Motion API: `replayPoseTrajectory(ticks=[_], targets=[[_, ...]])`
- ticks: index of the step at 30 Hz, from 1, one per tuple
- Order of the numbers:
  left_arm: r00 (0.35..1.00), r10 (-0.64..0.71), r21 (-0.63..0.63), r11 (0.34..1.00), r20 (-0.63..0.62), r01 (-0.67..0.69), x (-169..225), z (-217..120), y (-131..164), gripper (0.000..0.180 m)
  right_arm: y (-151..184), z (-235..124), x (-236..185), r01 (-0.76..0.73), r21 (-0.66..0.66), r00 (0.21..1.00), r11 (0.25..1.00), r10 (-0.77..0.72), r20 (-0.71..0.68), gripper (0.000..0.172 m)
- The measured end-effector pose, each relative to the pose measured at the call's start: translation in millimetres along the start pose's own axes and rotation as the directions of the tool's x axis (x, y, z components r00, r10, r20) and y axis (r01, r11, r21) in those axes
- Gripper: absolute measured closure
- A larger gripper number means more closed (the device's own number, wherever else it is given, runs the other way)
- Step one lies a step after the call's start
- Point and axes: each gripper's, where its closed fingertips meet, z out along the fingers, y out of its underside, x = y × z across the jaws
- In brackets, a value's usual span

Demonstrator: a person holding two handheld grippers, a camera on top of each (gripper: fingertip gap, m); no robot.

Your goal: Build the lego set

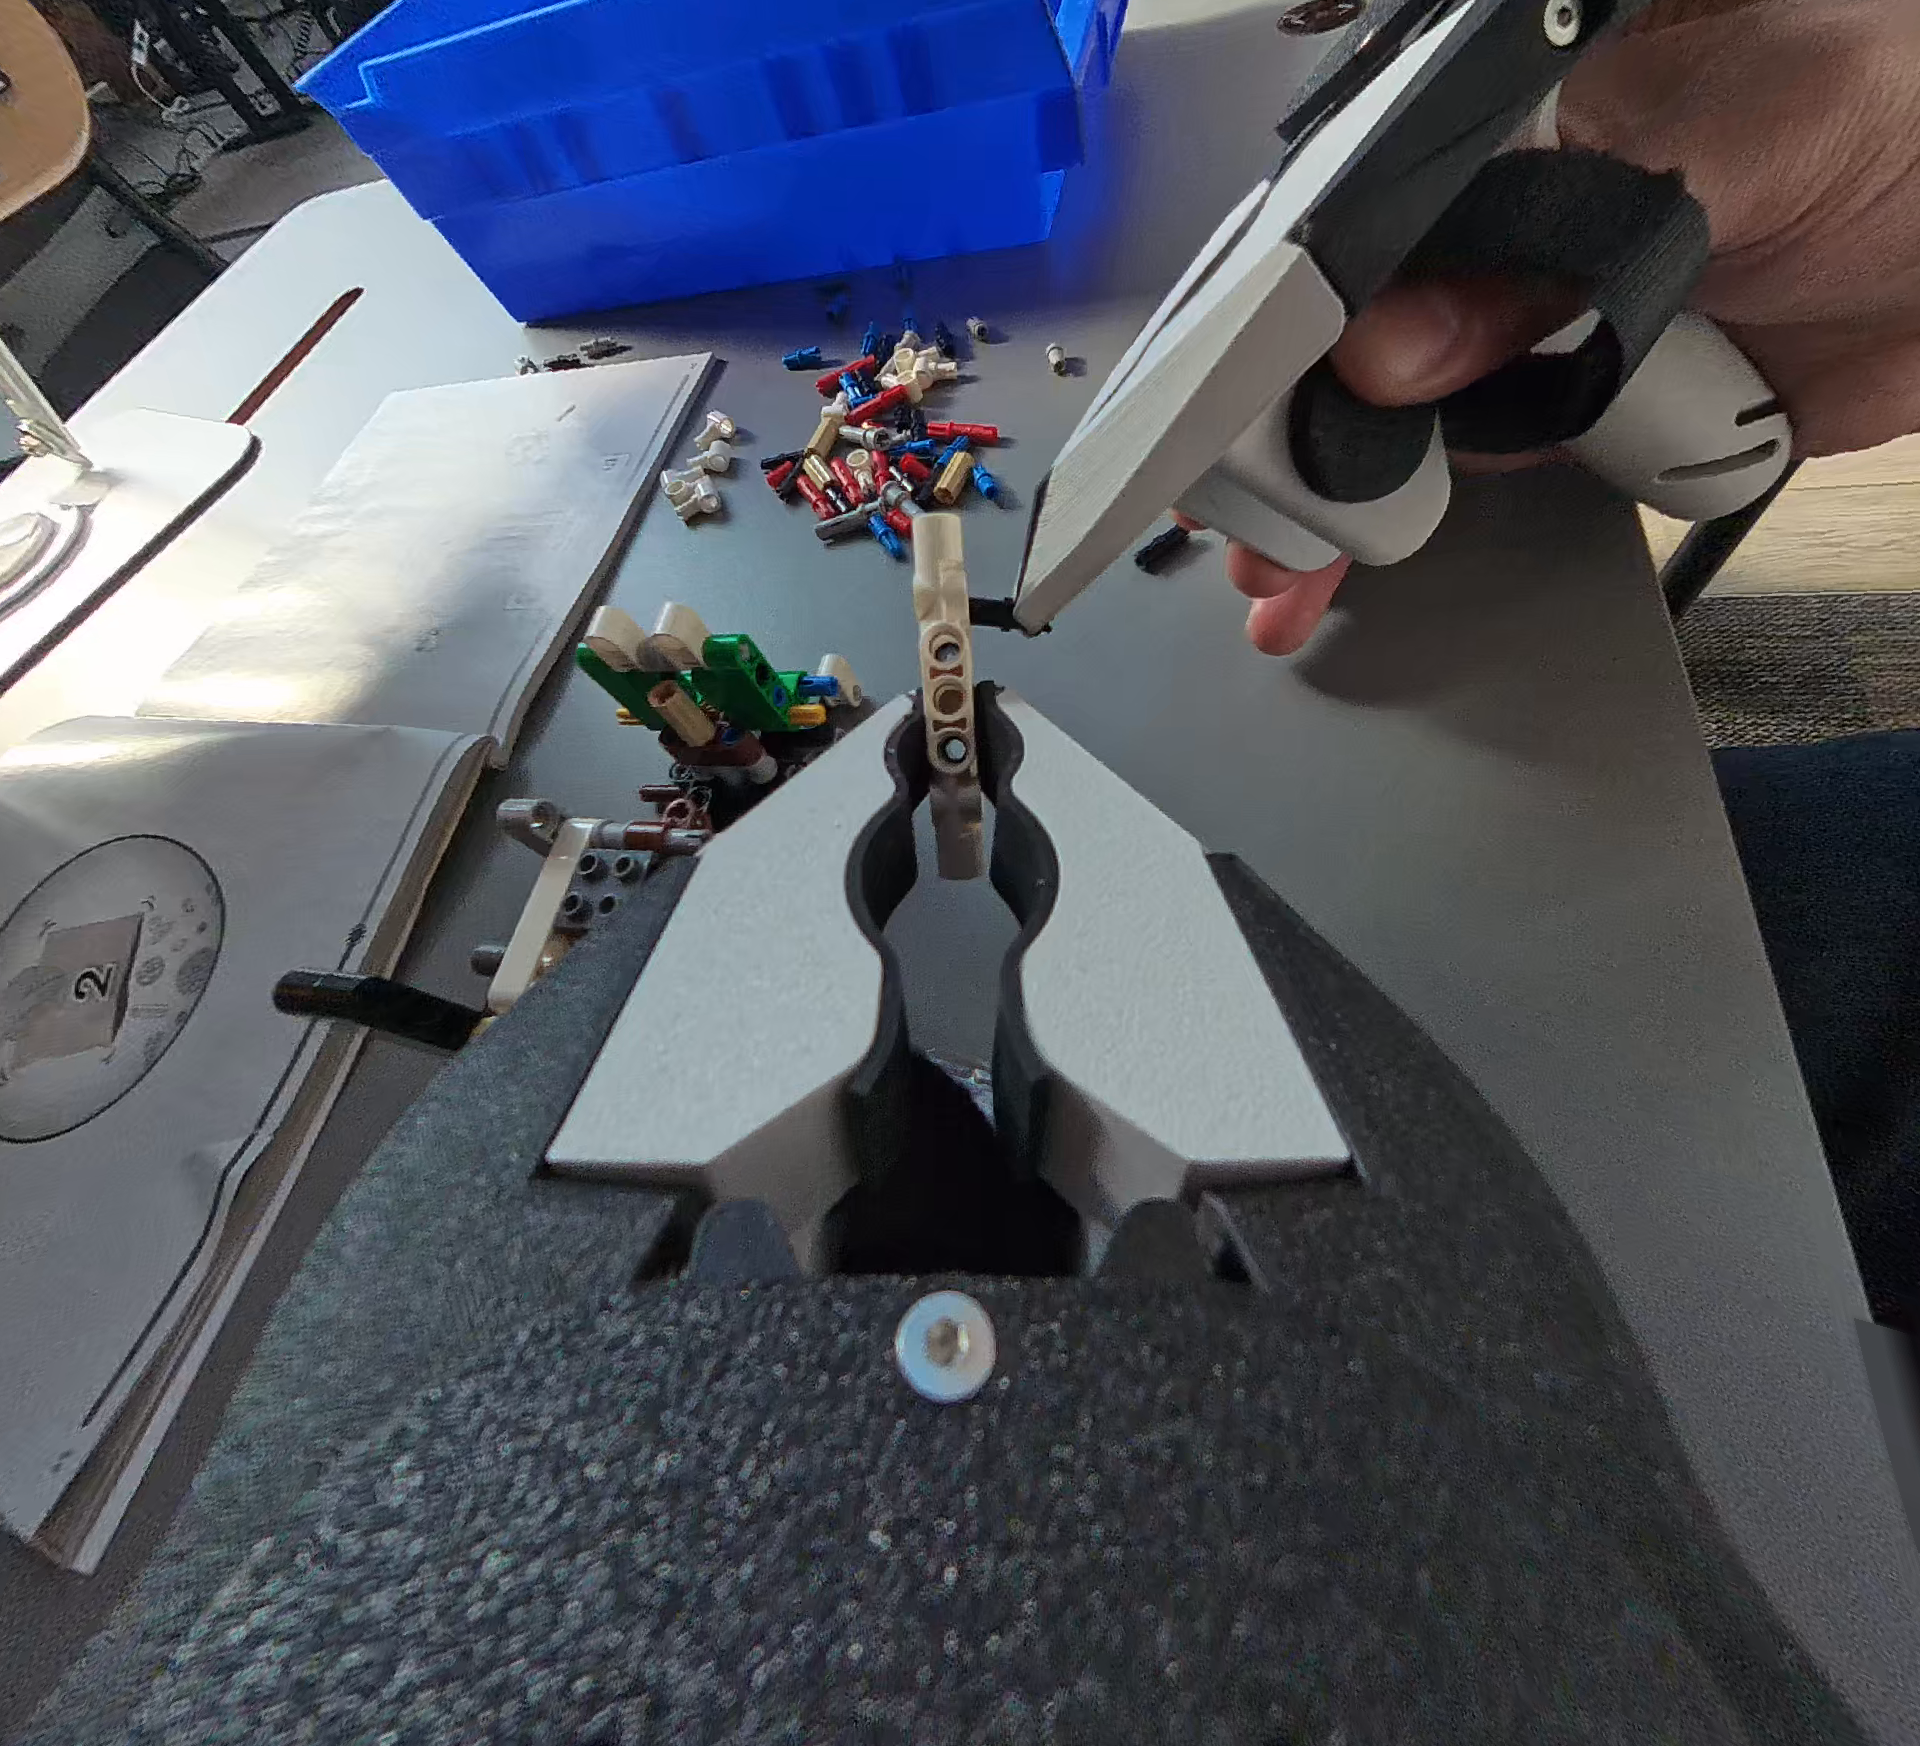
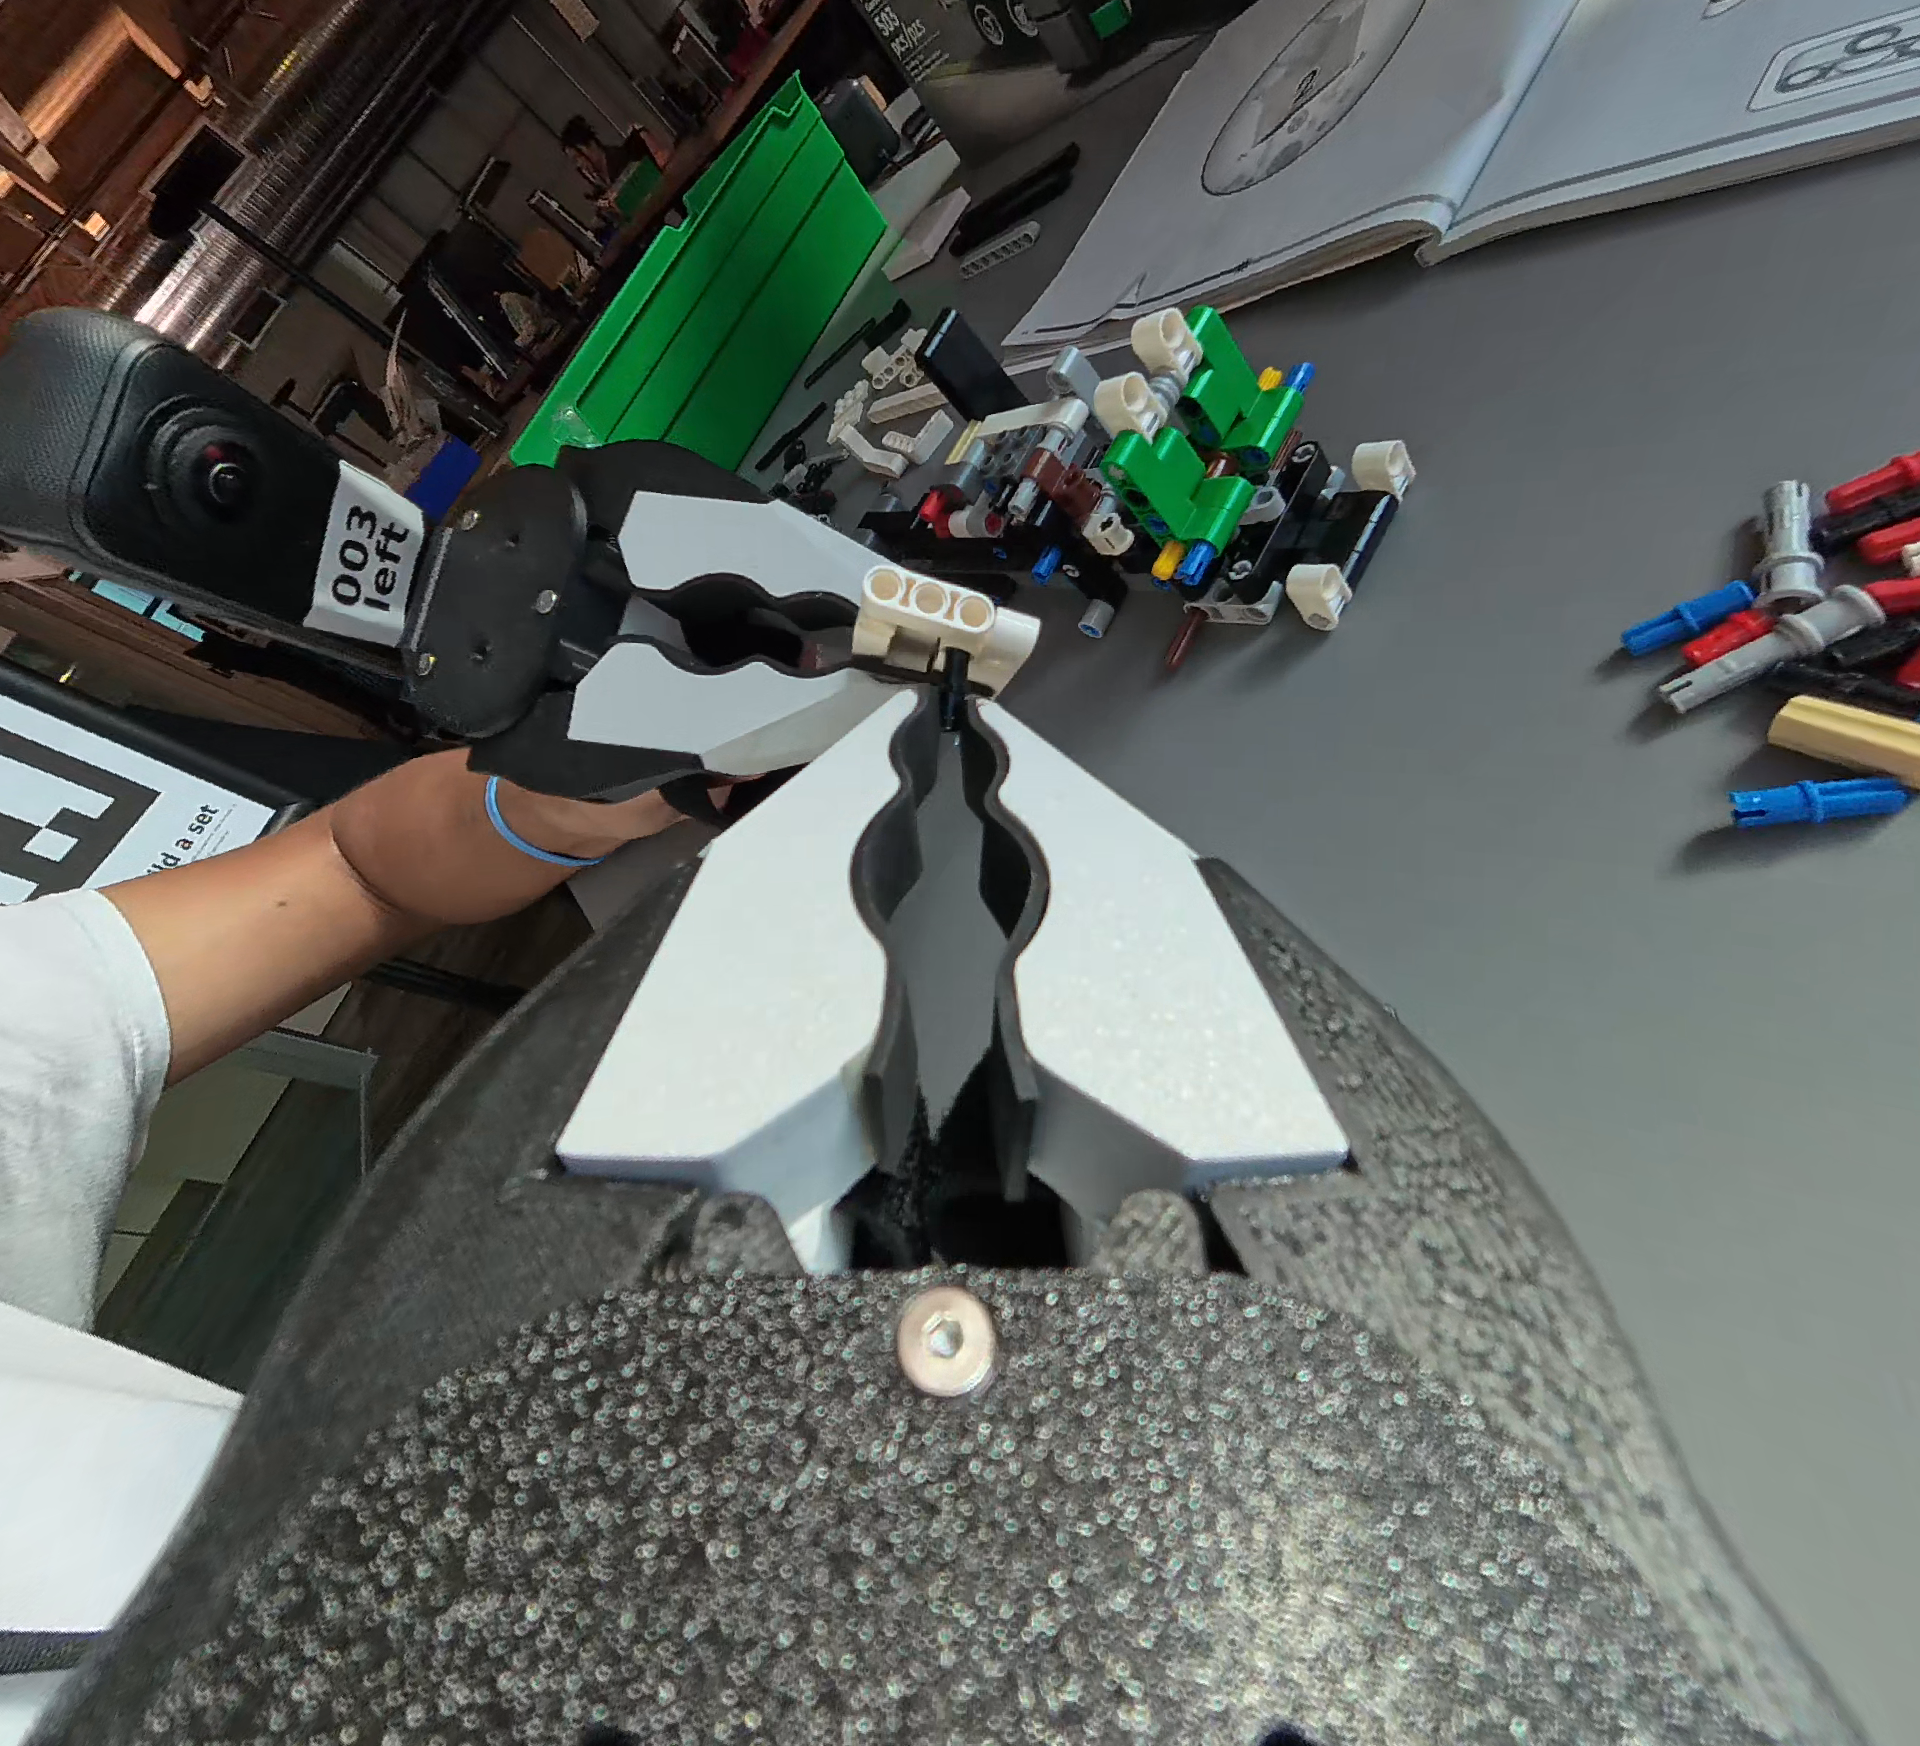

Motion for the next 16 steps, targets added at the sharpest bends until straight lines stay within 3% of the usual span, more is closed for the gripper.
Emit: replayPoseTrajectory(ticks=[9,16], targets=[[0.96,0.243,-0.062,0.97,0.14,-0.237,-3.8,-0.8,3.7,0.175,2.2,-0.9,1.1,-0.047,-0.02,0.999,0.999,0.047,0.016,0.17],[0.977,0.187,-0.071,0.981,0.099,-0.18,-0.9,1.7,9.3,0.175,3.8,-0.5,5.0,-0.012,-0.017,1.0,1.0,0.012,-0.026,0.17]])
